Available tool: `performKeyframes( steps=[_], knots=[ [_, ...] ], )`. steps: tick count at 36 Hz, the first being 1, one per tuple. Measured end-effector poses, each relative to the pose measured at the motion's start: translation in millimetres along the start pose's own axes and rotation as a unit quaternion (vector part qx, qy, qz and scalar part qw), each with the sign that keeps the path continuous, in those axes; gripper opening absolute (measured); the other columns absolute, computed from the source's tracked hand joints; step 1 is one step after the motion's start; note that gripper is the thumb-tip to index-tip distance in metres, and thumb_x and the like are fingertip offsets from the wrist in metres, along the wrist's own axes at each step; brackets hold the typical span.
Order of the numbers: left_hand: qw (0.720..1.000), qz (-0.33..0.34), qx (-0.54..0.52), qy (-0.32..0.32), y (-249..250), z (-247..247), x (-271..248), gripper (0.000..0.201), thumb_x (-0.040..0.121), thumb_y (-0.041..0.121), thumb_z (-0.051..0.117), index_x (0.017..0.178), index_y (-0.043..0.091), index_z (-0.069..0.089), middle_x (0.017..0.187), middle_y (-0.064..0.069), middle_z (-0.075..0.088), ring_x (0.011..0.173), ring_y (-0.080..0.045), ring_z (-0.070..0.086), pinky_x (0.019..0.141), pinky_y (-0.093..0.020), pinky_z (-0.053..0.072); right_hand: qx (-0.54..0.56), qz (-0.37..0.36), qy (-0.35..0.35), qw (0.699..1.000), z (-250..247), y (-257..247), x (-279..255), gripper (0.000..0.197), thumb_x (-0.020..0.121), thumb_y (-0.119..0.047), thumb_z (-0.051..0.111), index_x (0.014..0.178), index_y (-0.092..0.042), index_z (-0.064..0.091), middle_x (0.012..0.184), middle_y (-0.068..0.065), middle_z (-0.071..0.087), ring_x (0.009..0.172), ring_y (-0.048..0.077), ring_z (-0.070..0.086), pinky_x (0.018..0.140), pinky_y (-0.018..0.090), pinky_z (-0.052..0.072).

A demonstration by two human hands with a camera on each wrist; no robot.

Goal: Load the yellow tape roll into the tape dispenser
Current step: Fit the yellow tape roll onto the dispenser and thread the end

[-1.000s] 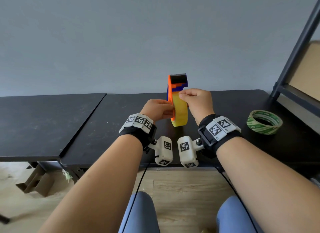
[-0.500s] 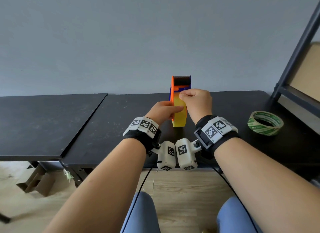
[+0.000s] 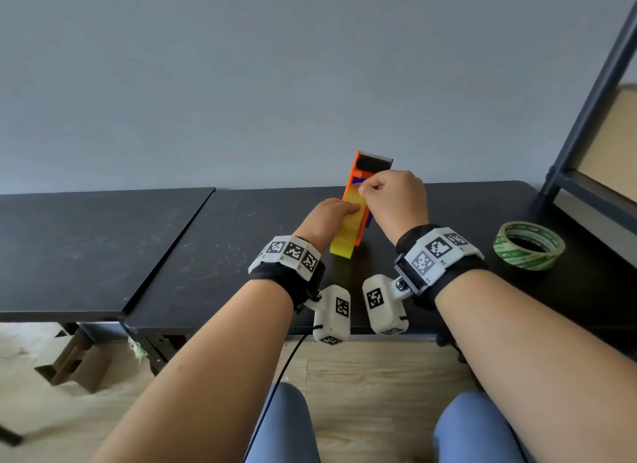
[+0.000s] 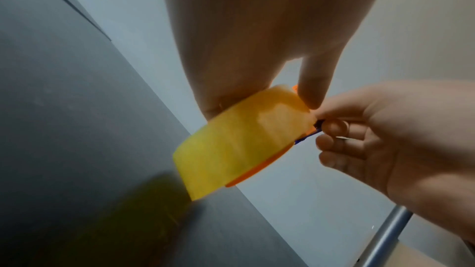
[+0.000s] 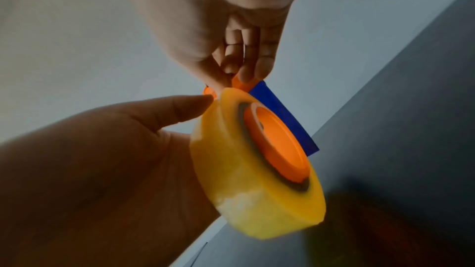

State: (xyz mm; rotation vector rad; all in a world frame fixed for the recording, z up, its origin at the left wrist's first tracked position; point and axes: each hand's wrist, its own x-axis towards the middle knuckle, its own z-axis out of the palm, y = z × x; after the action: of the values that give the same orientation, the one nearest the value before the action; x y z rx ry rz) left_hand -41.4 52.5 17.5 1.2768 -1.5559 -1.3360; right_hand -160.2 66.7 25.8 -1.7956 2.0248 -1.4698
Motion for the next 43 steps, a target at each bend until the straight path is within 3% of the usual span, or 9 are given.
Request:
performKeyframes(
  steps=[5,11,15,18,20,22,25,32,43],
  knots=[
    [0.998,0.007,0.046,0.030,4,2,5,0.014,0.096,0.028,0.049,0.105,0.017,0.050,0.082,0.007,0.050,0.069,-0.005,0.047,0.058,-0.021,0.034,0.101,0.112,-0.023,0.988,0,2,6,0.022,0.078,-0.024,0.063,0.076,-0.008,0.078,0.077,0.013,0.074,0.079,0.033,0.069,0.076,0.048,0.058],
    [0.995,0.022,0.086,0.048,4,1,7,0.018,0.093,0.029,0.051,0.102,0.014,0.054,0.082,0.007,0.049,0.073,-0.008,0.046,0.064,-0.023,0.035,0.248,0.233,-0.012,0.940,-5,-4,8,0.007,0.068,-0.012,0.070,0.070,-0.008,0.075,0.074,0.016,0.071,0.075,0.035,0.069,0.078,0.051,0.060],
    [0.993,0.027,0.103,0.046,4,-1,3,0.020,0.089,0.029,0.052,0.097,0.011,0.058,0.092,0.000,0.053,0.081,-0.016,0.047,0.069,-0.028,0.036,0.308,0.291,-0.021,0.906,-12,1,15,0.019,0.080,0.001,0.064,0.064,-0.007,0.057,0.064,0.009,0.058,0.056,0.021,0.057,0.066,0.035,0.057],
    [0.993,0.028,0.107,0.045,3,-3,2,0.019,0.090,0.027,0.050,0.095,0.010,0.057,0.092,0.000,0.052,0.084,-0.018,0.046,0.072,-0.031,0.037,0.289,0.283,0.006,0.914,-11,3,16,0.010,0.078,-0.001,0.063,0.071,0.005,0.060,0.056,0.012,0.052,0.047,0.021,0.048,0.045,0.026,0.045],
    [0.993,0.028,0.104,0.052,3,-4,2,0.019,0.091,0.026,0.049,0.096,0.010,0.056,0.086,0.002,0.050,0.080,-0.016,0.045,0.070,-0.030,0.036,0.248,0.252,0.041,0.934,-5,5,16,0.030,0.068,-0.010,0.062,0.079,0.018,0.058,0.057,0.021,0.047,0.053,0.022,0.040,0.049,0.032,0.037],
    [0.993,0.029,0.102,0.058,2,-5,2,0.018,0.091,0.026,0.048,0.096,0.010,0.056,0.082,0.004,0.048,0.078,-0.015,0.044,0.067,-0.029,0.035,0.218,0.217,0.049,0.950,1,8,17,0.032,0.066,-0.013,0.060,0.082,0.014,0.064,0.070,0.031,0.061,0.060,0.026,0.049,0.055,0.039,0.044],
    [0.992,0.032,0.106,0.061,2,-4,2,0.017,0.089,0.026,0.049,0.093,0.011,0.055,0.081,0.004,0.048,0.075,-0.014,0.044,0.066,-0.029,0.035,0.179,0.198,0.039,0.963,1,9,18,0.017,0.076,-0.009,0.058,0.077,0.003,0.070,0.083,0.020,0.072,0.075,0.029,0.064,0.071,0.044,0.057],
    [0.992,0.040,0.109,0.054,1,-3,2,0.014,0.088,0.025,0.049,0.088,0.012,0.056,0.082,0.004,0.050,0.077,-0.014,0.045,0.066,-0.028,0.036,0.105,0.170,0.068,0.978,0,9,21,0.017,0.079,-0.007,0.053,0.090,-0.011,0.066,0.112,0.009,0.050,0.107,0.030,0.056,0.088,0.044,0.054],
    [0.989,0.054,0.128,0.045,-1,-3,4,0.011,0.088,0.026,0.051,0.086,0.015,0.055,0.080,0.004,0.051,0.072,-0.012,0.046,0.062,-0.028,0.034,0.163,0.203,0.025,0.965,-3,15,25,0.029,0.085,-0.008,0.054,0.114,-0.008,0.055,0.106,0.004,0.056,0.092,0.020,0.053,0.075,0.031,0.044]
  ],
)
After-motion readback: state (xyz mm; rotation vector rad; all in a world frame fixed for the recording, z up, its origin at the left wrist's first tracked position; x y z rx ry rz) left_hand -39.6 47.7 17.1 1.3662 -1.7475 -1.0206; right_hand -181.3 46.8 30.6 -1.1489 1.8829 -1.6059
